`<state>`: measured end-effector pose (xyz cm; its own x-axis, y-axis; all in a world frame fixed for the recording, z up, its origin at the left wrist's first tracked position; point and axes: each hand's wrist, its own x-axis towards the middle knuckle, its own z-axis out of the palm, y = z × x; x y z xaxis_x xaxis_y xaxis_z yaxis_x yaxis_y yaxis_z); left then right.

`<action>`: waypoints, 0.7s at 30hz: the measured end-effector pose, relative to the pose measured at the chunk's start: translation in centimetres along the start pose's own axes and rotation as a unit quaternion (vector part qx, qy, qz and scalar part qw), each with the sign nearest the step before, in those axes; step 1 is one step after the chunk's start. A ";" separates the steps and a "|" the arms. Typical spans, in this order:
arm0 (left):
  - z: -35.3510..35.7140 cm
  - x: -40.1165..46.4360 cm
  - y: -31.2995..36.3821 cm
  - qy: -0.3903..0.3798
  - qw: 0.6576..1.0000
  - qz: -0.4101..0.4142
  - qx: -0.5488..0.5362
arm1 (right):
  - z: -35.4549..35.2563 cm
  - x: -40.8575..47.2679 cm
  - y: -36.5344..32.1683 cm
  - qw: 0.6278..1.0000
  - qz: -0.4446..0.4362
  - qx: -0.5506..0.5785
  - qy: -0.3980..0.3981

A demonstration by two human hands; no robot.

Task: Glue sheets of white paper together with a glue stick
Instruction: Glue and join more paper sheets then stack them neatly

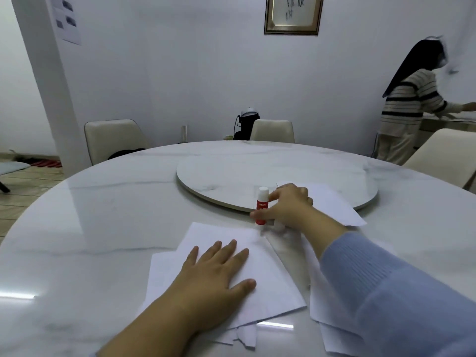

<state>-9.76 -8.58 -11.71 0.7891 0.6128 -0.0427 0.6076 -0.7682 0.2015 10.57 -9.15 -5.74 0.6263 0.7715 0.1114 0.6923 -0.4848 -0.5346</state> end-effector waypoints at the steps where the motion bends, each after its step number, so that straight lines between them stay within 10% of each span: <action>1: 0.0 0.0 0.0 0.000 1.000 -0.002 0.005 | 0.6 0.0 -0.1 1.000 0.011 0.009 0.014; 8: -0.6 -0.4 0.1 0.009 1.000 -0.009 -0.025 | -0.5 -1.3 -0.3 0.951 -0.089 0.295 0.024; 13: -0.6 0.5 1.3 0.068 0.996 -0.030 -0.049 | -3.9 -4.8 0.6 0.988 -0.106 0.111 0.032; 21: 0.7 1.3 1.6 0.004 1.000 -0.015 0.011 | -1.6 -6.8 1.9 0.947 -0.041 0.317 0.003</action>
<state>-7.68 -9.14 -12.17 0.7704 0.6362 -0.0413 0.6321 -0.7539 0.1792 8.23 -15.97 -6.18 0.5835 0.7922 0.1787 0.3853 -0.0763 -0.9197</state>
